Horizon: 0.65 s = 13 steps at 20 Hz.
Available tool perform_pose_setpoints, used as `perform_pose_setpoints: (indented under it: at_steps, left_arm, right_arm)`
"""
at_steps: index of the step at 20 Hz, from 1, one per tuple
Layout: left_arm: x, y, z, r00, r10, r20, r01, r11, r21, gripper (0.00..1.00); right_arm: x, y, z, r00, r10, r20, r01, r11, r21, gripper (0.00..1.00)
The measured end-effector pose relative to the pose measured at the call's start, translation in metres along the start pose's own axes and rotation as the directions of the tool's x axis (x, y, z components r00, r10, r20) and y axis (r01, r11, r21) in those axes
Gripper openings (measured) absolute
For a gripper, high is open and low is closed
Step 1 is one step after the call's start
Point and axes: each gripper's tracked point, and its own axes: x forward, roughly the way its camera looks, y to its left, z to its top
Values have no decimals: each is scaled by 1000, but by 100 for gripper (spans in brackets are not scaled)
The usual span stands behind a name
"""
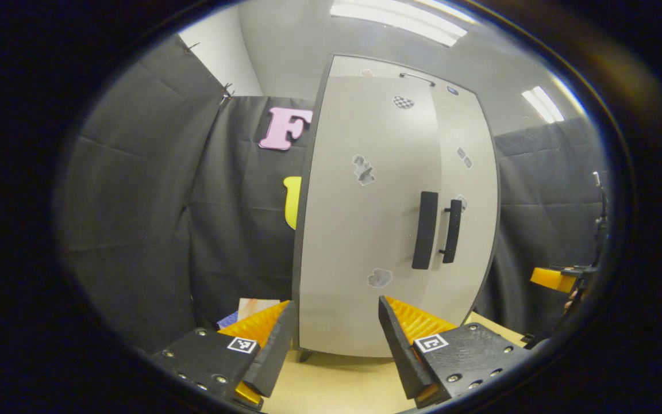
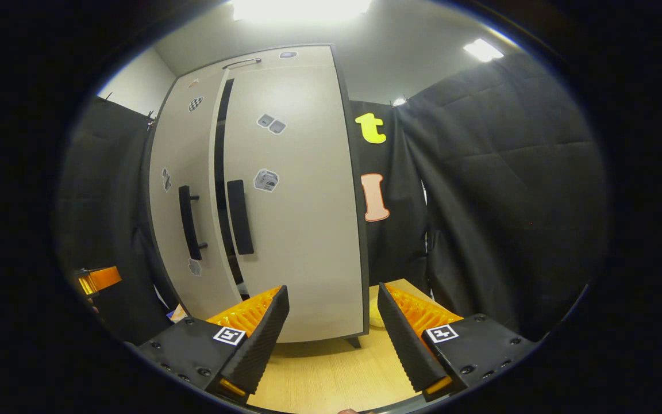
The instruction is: Grab one shoe with the right hand and put it into the shoe cabinet, grab the other shoe with the left hand and put it into the shoe cabinet; then close the right door with the right hand and the left door with the left hand.
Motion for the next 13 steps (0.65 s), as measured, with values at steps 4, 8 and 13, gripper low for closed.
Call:
perform_pose_setpoints:
  at_steps: [4,8,13]
  left_arm:
    - [7,3,7,999,24,27,-24,1000,16,83]
    - [5,9,0,995,85,43,-86,996,20,83]
    - [1,1,-16,997,73,12,-74,996,46,83]
  right_arm:
    - [-5,-6,0,1000,-24,7,24,1000,8,98]
    - [-14,-11,-8,999,-36,8,36,999,13,98]
    - [-21,-18,-25,998,-51,-36,52,999,14,98]
